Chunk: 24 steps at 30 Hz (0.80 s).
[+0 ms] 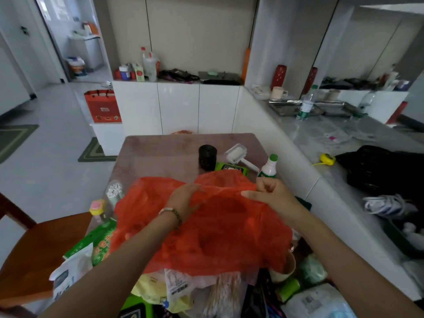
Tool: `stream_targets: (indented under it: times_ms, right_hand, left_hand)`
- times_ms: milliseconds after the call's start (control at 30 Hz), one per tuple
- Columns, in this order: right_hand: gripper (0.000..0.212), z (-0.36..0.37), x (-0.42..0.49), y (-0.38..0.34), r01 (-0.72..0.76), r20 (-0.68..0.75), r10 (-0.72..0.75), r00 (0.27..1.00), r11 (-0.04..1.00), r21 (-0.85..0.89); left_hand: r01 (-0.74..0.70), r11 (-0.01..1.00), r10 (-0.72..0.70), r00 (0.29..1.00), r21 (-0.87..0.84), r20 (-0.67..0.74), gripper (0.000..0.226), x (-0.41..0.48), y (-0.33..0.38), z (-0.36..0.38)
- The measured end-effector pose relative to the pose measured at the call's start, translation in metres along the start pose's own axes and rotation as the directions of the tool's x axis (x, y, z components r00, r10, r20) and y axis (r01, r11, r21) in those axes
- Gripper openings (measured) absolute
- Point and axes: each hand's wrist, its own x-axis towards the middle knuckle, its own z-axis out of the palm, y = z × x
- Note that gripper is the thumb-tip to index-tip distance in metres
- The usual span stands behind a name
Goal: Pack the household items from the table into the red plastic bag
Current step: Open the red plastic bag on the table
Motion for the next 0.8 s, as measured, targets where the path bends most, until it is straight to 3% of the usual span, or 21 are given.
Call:
stream_targets:
  times_ms: [67,167,267,300,367,400,433,533,600,733,800]
  right_hand:
    - [0.048,-0.020,0.007,-0.003,-0.031,-0.078,0.034,0.996,0.999,0.033]
    - [0.051,-0.045,0.022,0.006,-0.083,-0.250,0.099,0.963,0.994,0.073]
    - [0.054,-0.061,0.038,0.020,-0.102,-0.358,0.166,0.919,0.976,0.192]
    - [0.054,-0.065,0.045,0.023,-0.107,-0.363,0.187,0.913,0.967,0.230]
    - [0.053,-0.070,0.059,0.029,-0.110,-0.349,0.214,0.912,0.949,0.295]
    - [0.053,-0.074,0.065,0.031,-0.105,-0.351,0.221,0.910,0.941,0.321]
    - [0.052,-0.078,0.071,0.035,-0.102,-0.362,0.231,0.903,0.935,0.341]
    - [0.050,-0.089,0.083,0.046,-0.144,-0.402,0.297,0.866,0.919,0.368]
    - [0.045,-0.093,0.087,0.053,-0.206,-0.391,0.359,0.847,0.901,0.381]
    - [0.044,-0.097,0.096,0.076,-0.309,-0.340,0.423,0.840,0.888,0.341]
    - [0.036,-0.100,0.098,0.083,-0.364,-0.286,0.430,0.856,0.895,0.257]
  left_hand:
    - [0.048,0.998,-0.046,0.999,-0.047,0.029,0.026,0.013,0.006,-0.015]
    - [0.030,0.995,-0.011,0.981,-0.095,0.194,0.022,0.030,0.017,-0.038]
    - [0.098,0.985,-0.073,0.982,-0.140,0.172,0.028,0.045,0.024,-0.048]
    - [0.112,0.988,-0.092,0.980,-0.107,0.176,0.042,0.047,0.028,-0.047]
    - [0.078,0.986,-0.109,0.970,0.145,0.219,0.080,0.047,0.029,-0.031]
    - [0.053,0.959,-0.120,0.966,0.278,0.230,0.086,0.047,0.028,-0.020]
    - [0.049,0.938,-0.128,0.969,0.342,0.213,0.079,0.049,0.026,-0.012]
    - [0.106,0.983,-0.127,0.982,0.151,0.137,0.033,0.064,0.018,-0.013]
    - [0.076,0.997,-0.073,0.978,-0.009,0.193,0.019,0.077,0.018,-0.024]
    - [0.209,0.925,-0.110,0.946,-0.316,0.304,0.028,0.099,0.028,-0.042]
    - [0.274,0.889,-0.164,0.939,-0.367,0.302,0.042,0.112,0.030,-0.039]
